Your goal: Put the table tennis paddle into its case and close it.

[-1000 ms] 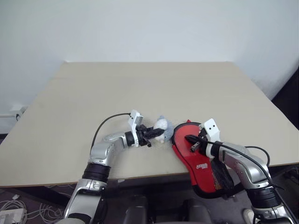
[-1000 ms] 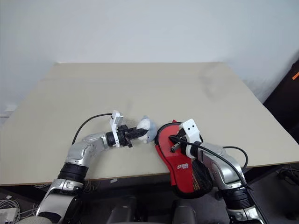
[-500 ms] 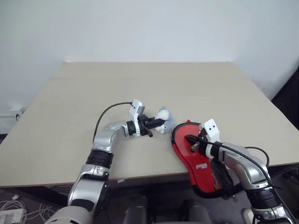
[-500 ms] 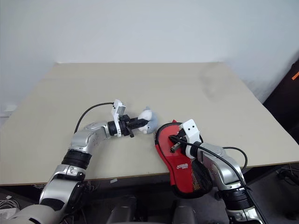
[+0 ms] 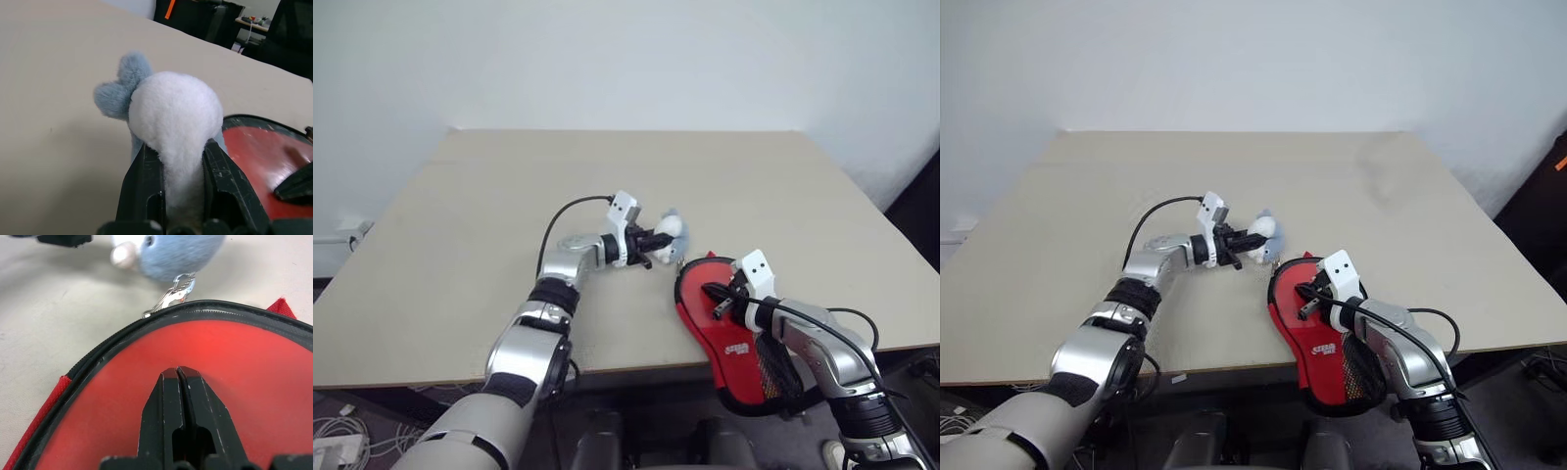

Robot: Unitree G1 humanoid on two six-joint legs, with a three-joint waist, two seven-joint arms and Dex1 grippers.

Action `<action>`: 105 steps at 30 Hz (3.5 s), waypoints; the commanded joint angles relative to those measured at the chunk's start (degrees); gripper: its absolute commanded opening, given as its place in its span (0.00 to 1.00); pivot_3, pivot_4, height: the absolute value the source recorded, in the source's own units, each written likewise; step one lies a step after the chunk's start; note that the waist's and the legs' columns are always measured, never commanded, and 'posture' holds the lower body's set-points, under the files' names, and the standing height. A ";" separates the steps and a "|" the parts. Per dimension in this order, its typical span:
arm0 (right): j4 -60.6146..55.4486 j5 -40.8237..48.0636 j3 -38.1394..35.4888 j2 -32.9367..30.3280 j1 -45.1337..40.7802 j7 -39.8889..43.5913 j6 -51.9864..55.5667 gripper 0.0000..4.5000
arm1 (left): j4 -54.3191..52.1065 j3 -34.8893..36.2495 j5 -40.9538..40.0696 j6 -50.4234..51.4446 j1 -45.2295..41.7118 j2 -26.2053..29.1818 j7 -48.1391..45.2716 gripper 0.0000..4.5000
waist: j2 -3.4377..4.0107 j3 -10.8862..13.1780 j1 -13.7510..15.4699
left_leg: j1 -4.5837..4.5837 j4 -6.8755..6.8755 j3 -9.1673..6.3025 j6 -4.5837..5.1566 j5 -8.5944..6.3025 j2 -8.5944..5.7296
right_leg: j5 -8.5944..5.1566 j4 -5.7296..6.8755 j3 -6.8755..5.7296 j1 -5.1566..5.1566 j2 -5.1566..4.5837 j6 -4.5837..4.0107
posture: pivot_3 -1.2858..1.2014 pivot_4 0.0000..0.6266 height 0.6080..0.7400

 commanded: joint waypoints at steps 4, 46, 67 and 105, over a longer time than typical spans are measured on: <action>1.44 -0.70 1.20 0.07 1.27 -0.01 1.59 0.00 | 6.61 2.51 2.13 -6.85 -9.66 -3.65 4.69 0.15 | -0.01 0.01 0.17 | -0.02 0.01 -0.02 0.15 0.00 0.00 | 0.01 0.00 -0.02 0.00 0.00 0.02 | 0.52 0.00 0.35; -18.78 9.74 -11.42 -25.29 4.40 15.38 11.06 0.36 | -2.22 -6.34 12.31 -14.52 -1.69 -10.18 -14.30 1.00 | 0.09 0.03 0.99 | -0.17 0.25 -0.20 1.53 -0.27 -0.05 | -0.09 -0.08 -0.20 0.04 -0.17 0.14 | 0.52 0.00 0.35; -8.43 7.10 -5.99 -24.10 -8.74 12.52 9.47 1.00 | -44.62 -6.17 3.16 9.35 16.21 1.70 -13.22 0.00 | 0.21 0.06 0.89 | -0.17 0.28 -0.15 1.49 -0.24 -0.04 | -0.10 -0.12 -0.15 0.05 -0.17 0.15 | 0.52 0.00 0.35; 15.06 -5.47 1.64 -13.79 -21.00 13.57 0.26 0.00 | -44.26 -19.96 5.80 4.79 20.88 -3.80 -5.99 0.00 | 0.55 -0.01 0.65 | -0.09 0.01 0.17 1.15 -0.08 -0.08 | -0.08 -0.01 0.12 -0.16 -0.12 0.12 | 0.52 0.00 0.35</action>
